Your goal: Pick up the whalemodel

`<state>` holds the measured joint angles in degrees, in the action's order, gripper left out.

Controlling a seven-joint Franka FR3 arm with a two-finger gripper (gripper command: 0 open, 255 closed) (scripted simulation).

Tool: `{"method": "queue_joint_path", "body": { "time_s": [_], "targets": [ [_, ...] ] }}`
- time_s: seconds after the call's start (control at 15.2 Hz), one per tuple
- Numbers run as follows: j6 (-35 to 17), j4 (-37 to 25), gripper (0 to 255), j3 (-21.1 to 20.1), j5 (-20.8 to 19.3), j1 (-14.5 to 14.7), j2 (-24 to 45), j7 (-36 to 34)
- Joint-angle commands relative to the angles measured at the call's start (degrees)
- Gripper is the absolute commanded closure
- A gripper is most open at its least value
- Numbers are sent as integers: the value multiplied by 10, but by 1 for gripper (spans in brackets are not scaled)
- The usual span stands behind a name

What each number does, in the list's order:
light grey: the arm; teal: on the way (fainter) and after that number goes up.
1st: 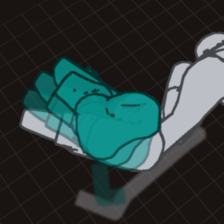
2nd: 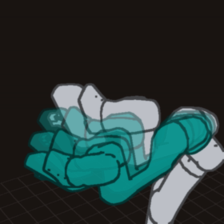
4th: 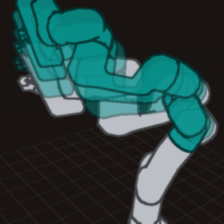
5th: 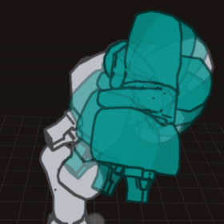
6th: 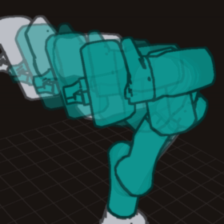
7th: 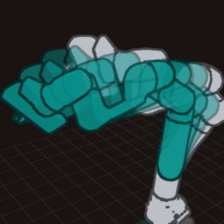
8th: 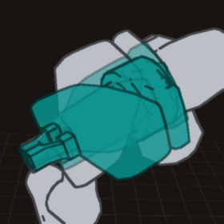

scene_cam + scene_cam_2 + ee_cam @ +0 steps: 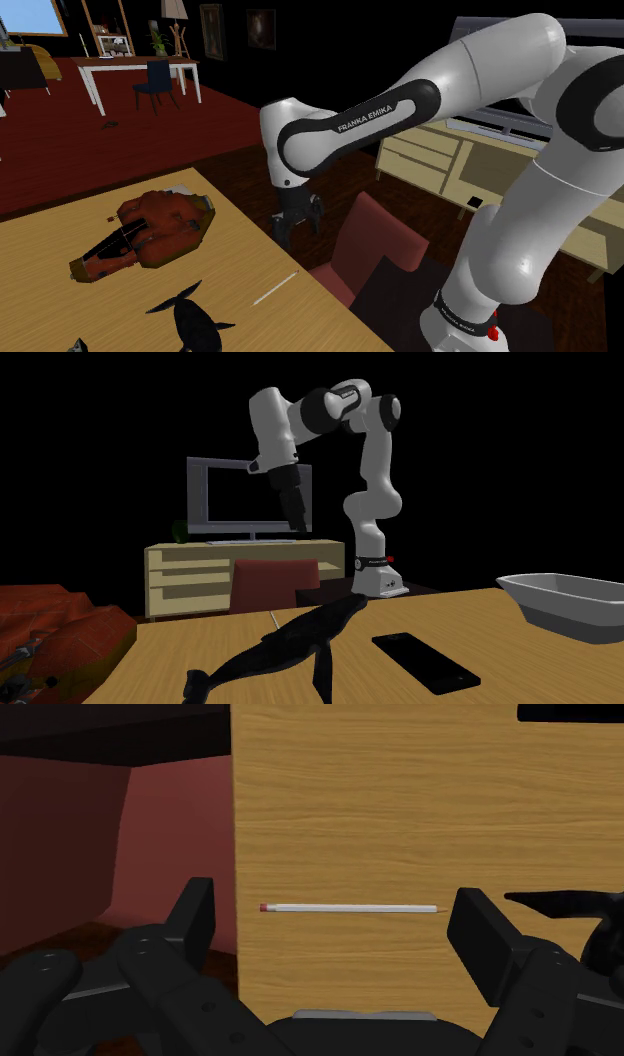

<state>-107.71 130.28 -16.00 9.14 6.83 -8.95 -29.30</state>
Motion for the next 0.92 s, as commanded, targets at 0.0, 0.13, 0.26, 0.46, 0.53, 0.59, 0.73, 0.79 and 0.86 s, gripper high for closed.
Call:
{"method": "queue_joint_path", "body": {
  "time_s": [0.0, 0.13, 0.26, 0.46, 0.53, 0.59, 0.73, 0.79, 0.86],
  "targets": [
    [-17, -26, 0, -11, 1, 6, 42, -23],
    [-31, -55, 0, -20, -2, 13, 84, -44],
    [-42, -86, 0, -27, -6, 20, 127, -66],
    [-55, -139, 0, -35, -16, 34, 192, -98],
    [-58, -158, 0, -37, -19, 39, 213, -108],
    [-60, -178, 0, -38, -23, 45, 235, -118],
    [-63, -221, 0, -39, -31, 57, 279, -137],
    [-63, -243, 0, -39, -35, 63, 302, -146],
    [-62, -267, 0, -38, -39, 70, 324, -155]
  ]
}}
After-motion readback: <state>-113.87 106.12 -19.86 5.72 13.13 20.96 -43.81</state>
